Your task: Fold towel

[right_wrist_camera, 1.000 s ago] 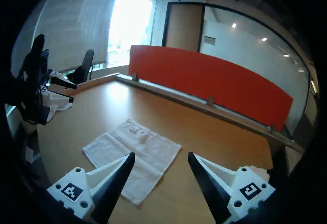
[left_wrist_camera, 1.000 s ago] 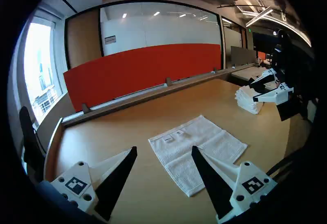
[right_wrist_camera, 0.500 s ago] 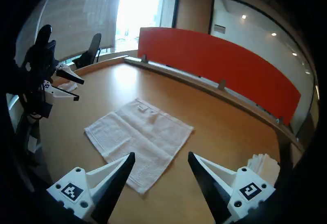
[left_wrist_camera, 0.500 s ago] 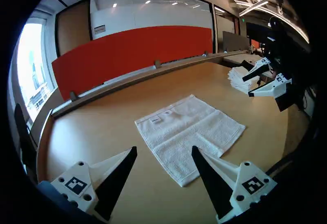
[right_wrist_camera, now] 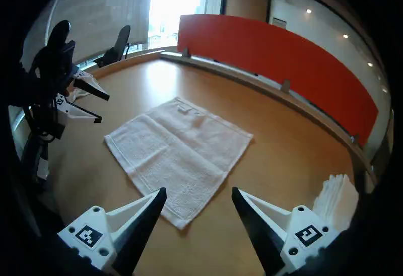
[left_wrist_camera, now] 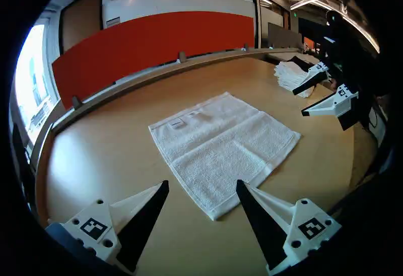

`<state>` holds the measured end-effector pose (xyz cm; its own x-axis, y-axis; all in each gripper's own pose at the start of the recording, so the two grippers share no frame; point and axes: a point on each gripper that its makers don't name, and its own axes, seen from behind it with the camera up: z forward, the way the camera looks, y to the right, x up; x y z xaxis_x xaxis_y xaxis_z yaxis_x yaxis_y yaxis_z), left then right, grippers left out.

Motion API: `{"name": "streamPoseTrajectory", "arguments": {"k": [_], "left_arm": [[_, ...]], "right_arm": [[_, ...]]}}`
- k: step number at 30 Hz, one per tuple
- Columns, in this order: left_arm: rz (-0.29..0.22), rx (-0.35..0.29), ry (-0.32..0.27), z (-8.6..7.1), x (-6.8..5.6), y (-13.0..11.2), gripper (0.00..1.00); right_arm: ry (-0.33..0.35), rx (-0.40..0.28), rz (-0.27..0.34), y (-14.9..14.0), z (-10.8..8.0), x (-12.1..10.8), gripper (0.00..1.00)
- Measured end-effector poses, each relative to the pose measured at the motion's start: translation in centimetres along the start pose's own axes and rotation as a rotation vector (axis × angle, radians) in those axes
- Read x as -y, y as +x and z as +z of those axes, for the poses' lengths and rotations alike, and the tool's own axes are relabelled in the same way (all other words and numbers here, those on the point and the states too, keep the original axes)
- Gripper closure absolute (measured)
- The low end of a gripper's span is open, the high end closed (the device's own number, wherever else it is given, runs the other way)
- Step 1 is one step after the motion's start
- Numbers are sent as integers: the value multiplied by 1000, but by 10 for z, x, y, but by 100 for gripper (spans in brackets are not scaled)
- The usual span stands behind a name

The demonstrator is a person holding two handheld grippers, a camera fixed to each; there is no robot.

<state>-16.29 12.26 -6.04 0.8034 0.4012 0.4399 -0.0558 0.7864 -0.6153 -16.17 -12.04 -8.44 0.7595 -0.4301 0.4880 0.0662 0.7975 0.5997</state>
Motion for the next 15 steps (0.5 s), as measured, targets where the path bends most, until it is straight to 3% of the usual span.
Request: {"name": "streamPoseTrajectory", "arguments": {"k": [15], "left_arm": [[2,104,-61,25,-15,-35,1]], "right_arm": [[53,84,-7,-37,19,13,0]]}}
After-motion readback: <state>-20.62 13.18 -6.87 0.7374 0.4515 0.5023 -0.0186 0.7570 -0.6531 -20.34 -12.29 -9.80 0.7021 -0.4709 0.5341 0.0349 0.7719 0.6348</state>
